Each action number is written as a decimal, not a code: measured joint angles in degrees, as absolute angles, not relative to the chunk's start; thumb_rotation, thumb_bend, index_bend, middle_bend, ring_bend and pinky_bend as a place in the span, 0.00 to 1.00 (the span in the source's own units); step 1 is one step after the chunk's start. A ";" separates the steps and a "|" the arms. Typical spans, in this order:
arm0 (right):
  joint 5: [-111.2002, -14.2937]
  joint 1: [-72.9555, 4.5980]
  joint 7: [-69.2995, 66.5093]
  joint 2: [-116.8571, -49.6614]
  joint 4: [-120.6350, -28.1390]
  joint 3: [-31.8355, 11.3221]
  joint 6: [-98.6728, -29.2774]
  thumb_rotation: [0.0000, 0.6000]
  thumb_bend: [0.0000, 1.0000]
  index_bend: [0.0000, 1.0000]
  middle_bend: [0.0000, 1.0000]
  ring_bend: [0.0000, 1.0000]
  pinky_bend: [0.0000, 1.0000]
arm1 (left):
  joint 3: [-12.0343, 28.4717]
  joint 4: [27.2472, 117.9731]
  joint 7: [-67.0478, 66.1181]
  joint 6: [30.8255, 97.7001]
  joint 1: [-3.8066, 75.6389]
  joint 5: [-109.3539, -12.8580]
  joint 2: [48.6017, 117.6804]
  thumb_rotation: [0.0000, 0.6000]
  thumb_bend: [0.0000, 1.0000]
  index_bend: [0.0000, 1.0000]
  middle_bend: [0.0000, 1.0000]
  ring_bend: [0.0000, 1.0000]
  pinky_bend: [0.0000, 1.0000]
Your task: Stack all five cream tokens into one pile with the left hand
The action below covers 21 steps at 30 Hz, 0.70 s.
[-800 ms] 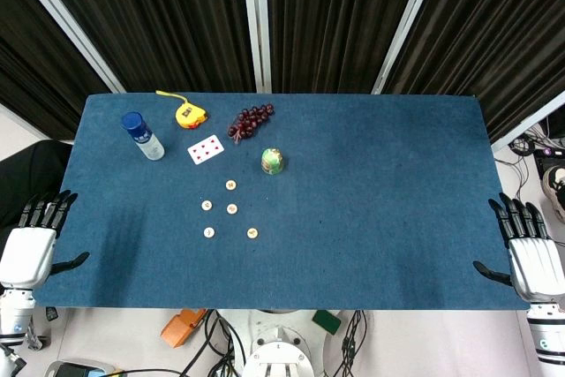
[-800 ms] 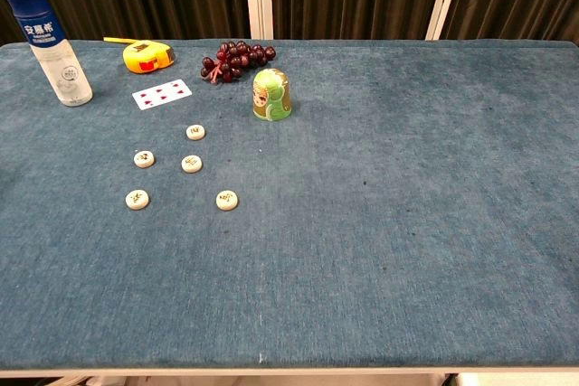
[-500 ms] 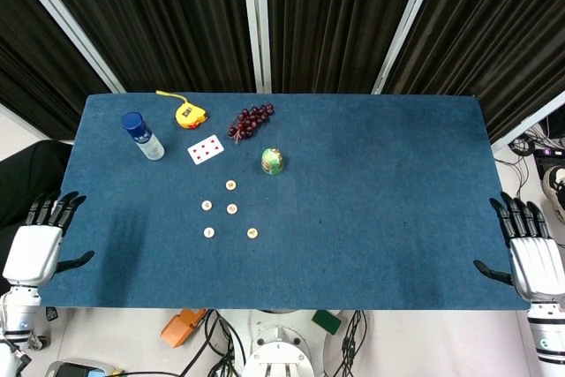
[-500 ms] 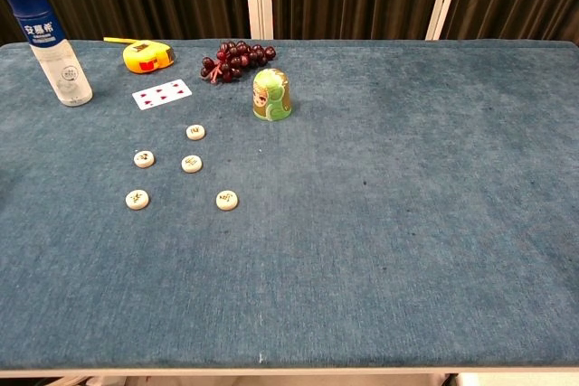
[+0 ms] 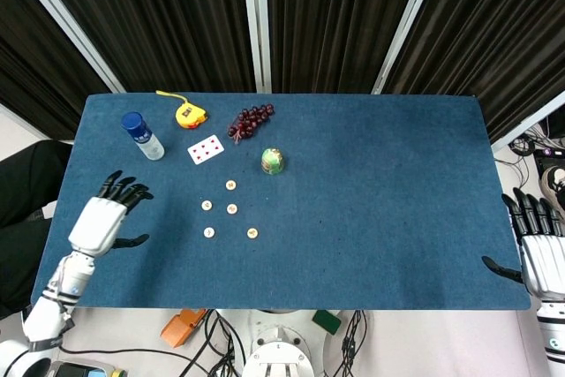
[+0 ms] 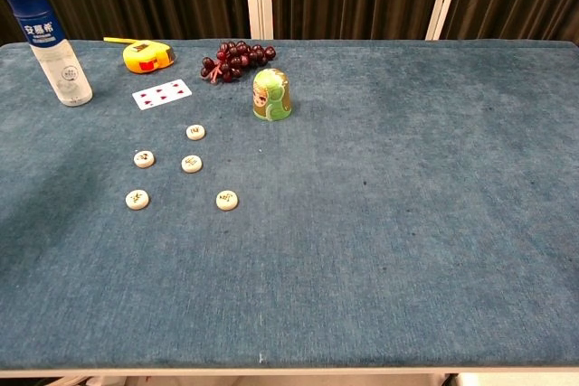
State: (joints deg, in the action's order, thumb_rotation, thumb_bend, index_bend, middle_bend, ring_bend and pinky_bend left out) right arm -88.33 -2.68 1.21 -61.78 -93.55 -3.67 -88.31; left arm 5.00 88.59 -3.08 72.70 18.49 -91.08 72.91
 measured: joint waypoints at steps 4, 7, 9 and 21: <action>-87.64 -2.81 1.27 -61.74 -93.53 -3.75 -87.72 1.00 0.06 0.00 0.01 0.00 0.00 | 6.30 86.76 -4.67 66.44 23.19 -89.27 77.48 1.00 0.18 0.34 0.25 0.14 0.05; -87.48 -2.91 1.59 -61.66 -93.65 -3.84 -87.53 1.00 0.06 0.00 0.01 0.00 0.00 | 7.19 84.70 -7.10 62.26 26.33 -87.04 81.48 1.00 0.18 0.35 0.25 0.13 0.05; -87.37 -2.95 1.73 -61.57 -93.75 -3.92 -87.48 1.00 0.06 0.00 0.01 0.00 0.00 | 7.64 82.97 -9.01 60.35 28.06 -85.51 84.30 1.00 0.18 0.35 0.25 0.12 0.05; -86.55 -2.93 1.52 -61.69 -93.46 -4.07 -87.06 1.00 0.06 0.00 0.00 0.00 0.00 | 9.08 73.54 -13.88 56.64 32.06 -77.70 93.72 1.00 0.23 0.41 0.22 0.05 0.03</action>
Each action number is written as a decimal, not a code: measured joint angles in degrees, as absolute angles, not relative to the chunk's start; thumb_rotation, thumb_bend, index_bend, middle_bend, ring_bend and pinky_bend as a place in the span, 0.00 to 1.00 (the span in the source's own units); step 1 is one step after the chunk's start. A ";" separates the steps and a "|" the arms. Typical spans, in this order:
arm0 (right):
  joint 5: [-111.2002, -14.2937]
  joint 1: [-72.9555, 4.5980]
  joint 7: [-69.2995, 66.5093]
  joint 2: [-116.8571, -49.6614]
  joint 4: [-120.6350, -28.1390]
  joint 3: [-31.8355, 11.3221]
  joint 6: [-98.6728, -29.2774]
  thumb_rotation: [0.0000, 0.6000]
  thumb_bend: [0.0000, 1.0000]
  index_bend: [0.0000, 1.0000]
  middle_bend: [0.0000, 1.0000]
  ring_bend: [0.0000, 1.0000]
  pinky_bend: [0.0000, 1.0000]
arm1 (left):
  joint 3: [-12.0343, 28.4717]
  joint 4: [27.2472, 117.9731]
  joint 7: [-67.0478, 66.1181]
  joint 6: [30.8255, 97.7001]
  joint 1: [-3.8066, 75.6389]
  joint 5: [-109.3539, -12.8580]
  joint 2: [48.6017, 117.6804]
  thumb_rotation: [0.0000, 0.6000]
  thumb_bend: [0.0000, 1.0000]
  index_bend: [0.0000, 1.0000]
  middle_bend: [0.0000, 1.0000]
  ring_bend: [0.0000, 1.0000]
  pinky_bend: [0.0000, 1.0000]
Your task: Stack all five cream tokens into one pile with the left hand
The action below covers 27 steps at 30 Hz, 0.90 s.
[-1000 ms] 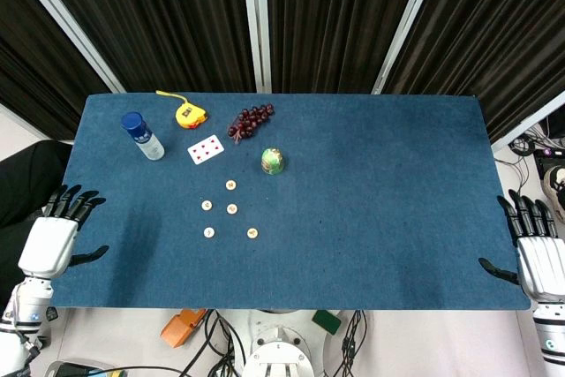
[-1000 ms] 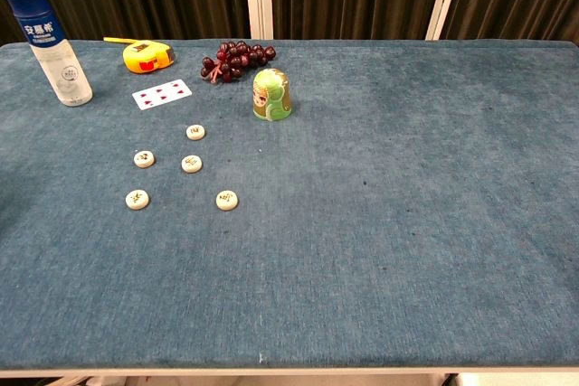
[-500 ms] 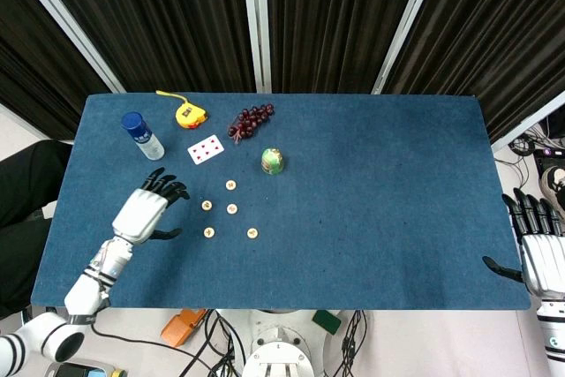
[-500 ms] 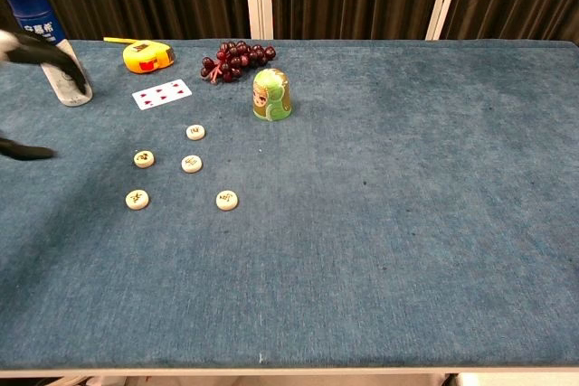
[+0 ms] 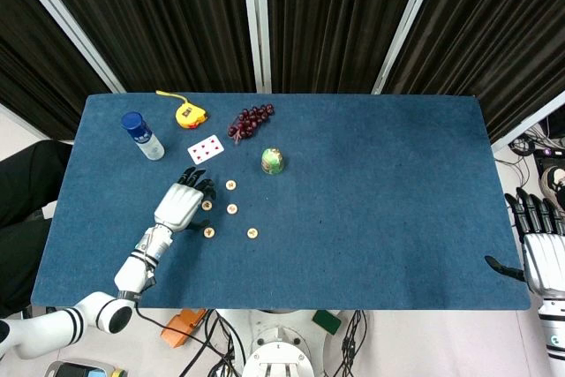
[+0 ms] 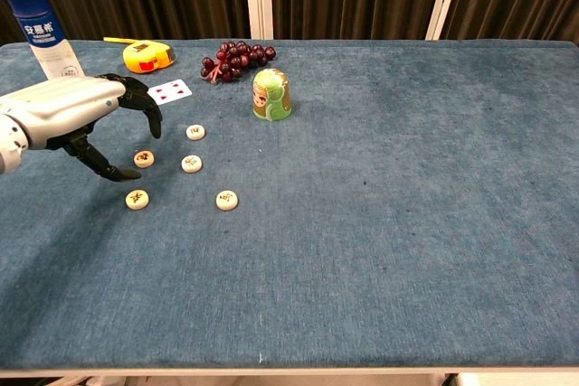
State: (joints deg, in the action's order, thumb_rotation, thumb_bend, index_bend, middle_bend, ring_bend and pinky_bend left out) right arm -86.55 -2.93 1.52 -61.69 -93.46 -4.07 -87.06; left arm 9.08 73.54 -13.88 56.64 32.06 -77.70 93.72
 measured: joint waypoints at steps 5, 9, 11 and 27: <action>-86.49 -3.06 1.39 -61.95 -93.26 -4.09 -86.81 1.00 0.06 0.00 0.00 0.00 0.00 | 9.55 72.07 -13.92 55.08 32.65 -74.49 94.47 1.00 0.26 0.41 0.21 0.04 0.03; -86.43 -3.12 1.29 -62.03 -93.09 -4.11 -86.71 1.00 0.06 0.00 0.00 0.00 0.00 | 9.67 70.91 -14.14 54.45 33.20 -72.89 95.24 1.00 0.29 0.43 0.21 0.04 0.03; -86.36 -3.08 1.23 -62.01 -93.01 -4.12 -86.73 1.00 0.06 0.00 0.00 0.00 0.00 | 9.68 70.52 -14.16 54.42 33.37 -72.48 95.47 1.00 0.30 0.44 0.21 0.03 0.03; -85.84 -3.01 0.69 -62.23 -92.52 -4.13 -86.42 1.00 0.06 0.00 0.00 0.00 0.00 | 8.86 68.90 -13.64 52.91 34.51 -69.99 96.11 1.00 0.34 0.45 0.13 0.00 0.00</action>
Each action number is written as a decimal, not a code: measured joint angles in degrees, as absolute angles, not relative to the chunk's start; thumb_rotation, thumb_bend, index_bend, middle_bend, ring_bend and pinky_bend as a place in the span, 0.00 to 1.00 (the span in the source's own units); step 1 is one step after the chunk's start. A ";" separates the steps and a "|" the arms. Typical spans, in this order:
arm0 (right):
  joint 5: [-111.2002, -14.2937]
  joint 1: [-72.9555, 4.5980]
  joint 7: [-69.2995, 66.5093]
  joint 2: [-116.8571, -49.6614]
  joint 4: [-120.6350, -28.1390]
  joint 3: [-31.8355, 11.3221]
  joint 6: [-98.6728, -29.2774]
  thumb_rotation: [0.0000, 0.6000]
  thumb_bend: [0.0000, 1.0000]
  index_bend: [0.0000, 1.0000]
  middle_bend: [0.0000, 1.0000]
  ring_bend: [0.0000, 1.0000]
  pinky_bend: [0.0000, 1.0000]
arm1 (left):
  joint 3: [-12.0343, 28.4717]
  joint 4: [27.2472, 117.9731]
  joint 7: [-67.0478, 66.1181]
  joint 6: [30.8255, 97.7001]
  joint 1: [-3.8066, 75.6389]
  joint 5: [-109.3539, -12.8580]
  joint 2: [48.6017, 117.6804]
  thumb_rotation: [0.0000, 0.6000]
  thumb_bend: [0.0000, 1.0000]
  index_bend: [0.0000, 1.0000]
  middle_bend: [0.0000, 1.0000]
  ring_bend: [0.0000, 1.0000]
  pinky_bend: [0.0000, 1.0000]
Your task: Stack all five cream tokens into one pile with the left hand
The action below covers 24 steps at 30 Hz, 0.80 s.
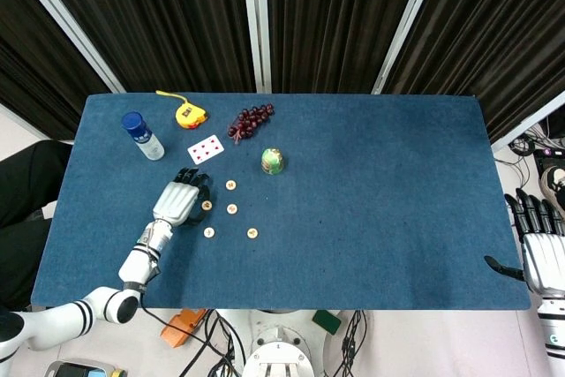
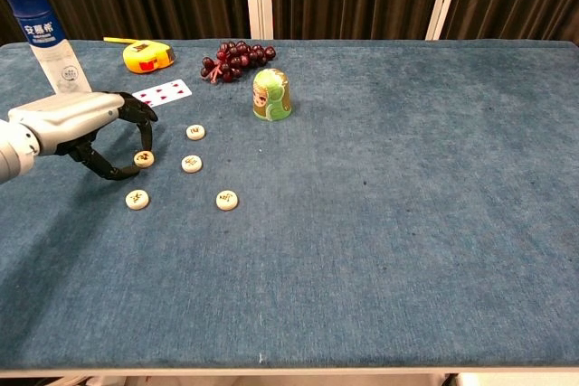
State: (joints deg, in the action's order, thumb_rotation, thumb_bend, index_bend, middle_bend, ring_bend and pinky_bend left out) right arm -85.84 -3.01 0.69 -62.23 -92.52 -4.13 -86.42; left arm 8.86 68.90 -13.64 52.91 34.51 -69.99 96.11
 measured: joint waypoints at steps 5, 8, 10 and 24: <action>-85.80 -3.04 0.69 -62.29 -92.51 -4.10 -86.30 1.00 0.06 0.00 0.00 0.00 0.00 | 8.75 68.54 -13.68 52.76 34.79 -69.44 96.21 1.00 0.35 0.46 0.13 0.00 0.00; -85.73 -3.05 0.69 -62.32 -92.48 -4.06 -86.16 1.00 0.06 0.00 0.00 0.00 0.00 | 8.61 68.42 -13.62 52.82 34.92 -69.41 96.21 1.00 0.37 0.48 0.13 0.00 0.00; -85.69 -3.03 0.65 -62.35 -92.46 -4.06 -86.16 1.00 0.06 0.00 0.00 0.00 0.00 | 8.60 68.41 -13.37 52.90 34.96 -69.41 96.24 1.00 0.39 0.50 0.13 0.00 0.00; -85.70 -2.61 0.11 -62.05 -92.32 -4.07 -86.79 1.00 0.06 0.00 0.00 0.00 0.00 | 12.86 70.56 -12.33 51.61 38.77 -66.45 96.55 1.00 0.40 0.51 0.13 0.00 0.00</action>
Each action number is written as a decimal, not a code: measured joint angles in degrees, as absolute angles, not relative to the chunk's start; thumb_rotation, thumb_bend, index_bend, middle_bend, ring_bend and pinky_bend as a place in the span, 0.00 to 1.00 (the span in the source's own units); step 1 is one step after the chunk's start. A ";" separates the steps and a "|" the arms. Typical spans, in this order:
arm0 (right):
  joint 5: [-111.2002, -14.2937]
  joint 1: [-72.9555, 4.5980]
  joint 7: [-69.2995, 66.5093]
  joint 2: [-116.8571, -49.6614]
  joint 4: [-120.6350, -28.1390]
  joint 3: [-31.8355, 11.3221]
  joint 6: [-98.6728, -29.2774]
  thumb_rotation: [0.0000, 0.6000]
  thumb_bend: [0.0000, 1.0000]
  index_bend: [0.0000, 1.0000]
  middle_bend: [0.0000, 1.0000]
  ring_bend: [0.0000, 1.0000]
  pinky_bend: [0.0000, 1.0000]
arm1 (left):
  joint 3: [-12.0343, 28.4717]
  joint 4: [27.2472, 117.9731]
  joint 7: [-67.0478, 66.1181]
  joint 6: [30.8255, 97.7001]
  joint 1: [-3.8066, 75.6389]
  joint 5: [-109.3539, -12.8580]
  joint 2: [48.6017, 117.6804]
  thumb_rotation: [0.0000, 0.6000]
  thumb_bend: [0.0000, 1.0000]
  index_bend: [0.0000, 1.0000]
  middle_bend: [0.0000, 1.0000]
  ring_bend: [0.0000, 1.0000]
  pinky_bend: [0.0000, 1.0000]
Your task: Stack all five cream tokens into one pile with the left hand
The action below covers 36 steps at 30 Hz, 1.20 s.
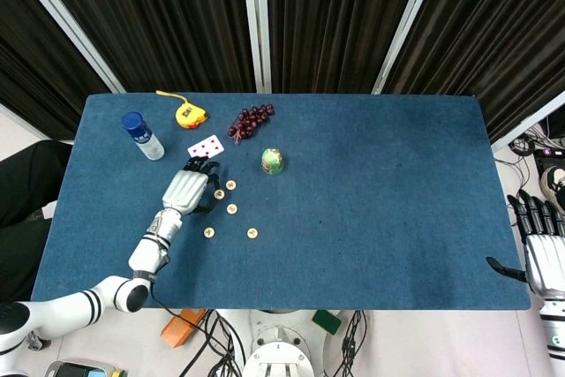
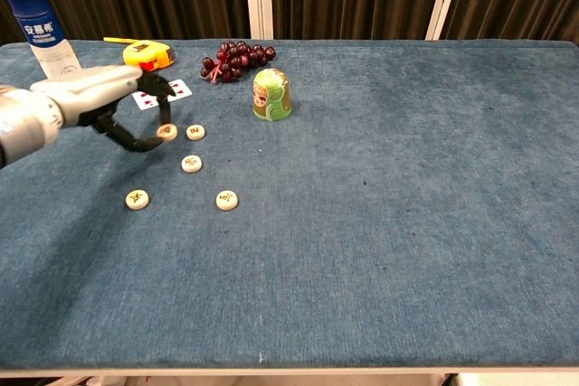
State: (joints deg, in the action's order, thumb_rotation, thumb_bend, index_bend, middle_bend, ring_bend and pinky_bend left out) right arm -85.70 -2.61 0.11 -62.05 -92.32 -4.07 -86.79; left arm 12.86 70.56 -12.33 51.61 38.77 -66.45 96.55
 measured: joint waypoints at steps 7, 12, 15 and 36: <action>-85.51 -2.12 -0.49 -61.69 -92.19 -4.06 -87.28 1.00 0.06 0.00 0.00 0.00 0.00 | 15.05 67.66 -15.51 48.98 42.63 -62.03 99.30 1.00 0.39 0.51 0.13 0.00 0.00; -85.23 -1.80 -0.59 -61.51 -92.19 -4.06 -87.52 1.00 0.06 0.00 0.00 0.00 0.00 | 15.85 64.95 -17.31 47.77 44.35 -58.85 100.96 1.00 0.39 0.51 0.13 0.00 0.00; -84.93 -1.70 -0.47 -61.64 -92.19 -4.17 -87.56 1.00 0.06 0.00 0.00 0.00 0.00 | 15.92 63.96 -17.71 47.22 44.82 -57.45 101.39 1.00 0.39 0.51 0.13 0.00 0.00; -84.58 -2.28 -0.62 -61.83 -92.34 -4.52 -86.47 1.00 0.06 0.00 0.00 0.00 0.00 | 15.06 61.90 -17.76 46.84 46.04 -54.71 102.31 1.00 0.38 0.50 0.12 0.00 0.00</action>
